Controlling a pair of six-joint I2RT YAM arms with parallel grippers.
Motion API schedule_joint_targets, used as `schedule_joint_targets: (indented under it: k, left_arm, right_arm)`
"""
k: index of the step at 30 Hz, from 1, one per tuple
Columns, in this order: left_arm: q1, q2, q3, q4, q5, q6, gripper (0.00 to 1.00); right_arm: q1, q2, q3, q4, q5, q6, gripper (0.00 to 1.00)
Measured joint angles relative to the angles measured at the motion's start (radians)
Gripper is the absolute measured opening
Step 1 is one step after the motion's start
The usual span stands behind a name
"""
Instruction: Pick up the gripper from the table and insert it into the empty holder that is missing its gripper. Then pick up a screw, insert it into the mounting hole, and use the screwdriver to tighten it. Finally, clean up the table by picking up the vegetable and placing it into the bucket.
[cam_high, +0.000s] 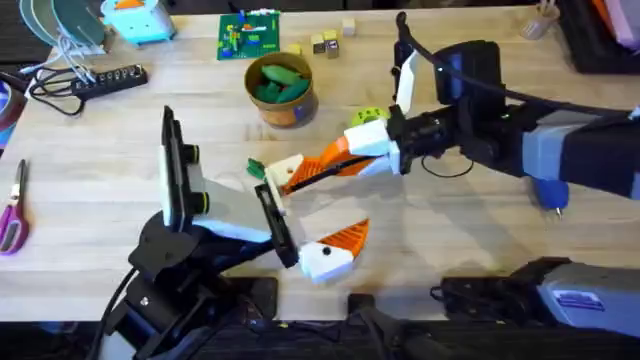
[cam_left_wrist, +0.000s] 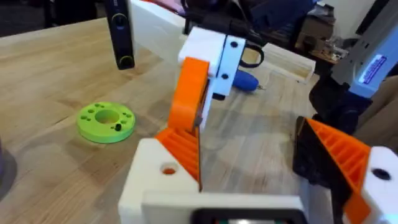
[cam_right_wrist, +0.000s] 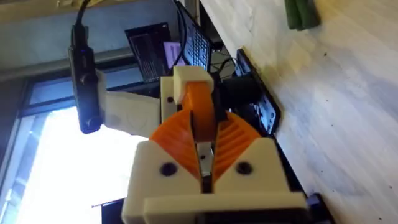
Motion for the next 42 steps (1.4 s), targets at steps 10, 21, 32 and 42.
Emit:
schedule_joint_targets:
  k: [10, 21, 32, 42]
  left_arm:
    - [0.000, 0.000, 0.000, -0.001, -0.006, -0.007, 0.992]
    - [0.005, 0.000, 0.000, -0.003, -0.045, -0.033, 0.992]
    - [0.005, 0.006, 0.000, -0.003, -0.053, -0.033, 0.992]
    - [0.000, 0.005, 0.000, 0.000, -0.022, -0.016, 0.992]
  right_arm:
    - [0.015, 0.000, 0.000, 0.006, 0.012, 0.028, 0.013]
    - [0.050, 0.000, 0.002, 0.045, 0.097, 0.095, 0.009]
    - [0.059, 0.000, 0.003, 0.052, 0.108, 0.106, 0.164]
    - [0.094, -0.001, 0.003, 0.056, 0.096, 0.107, 0.337]
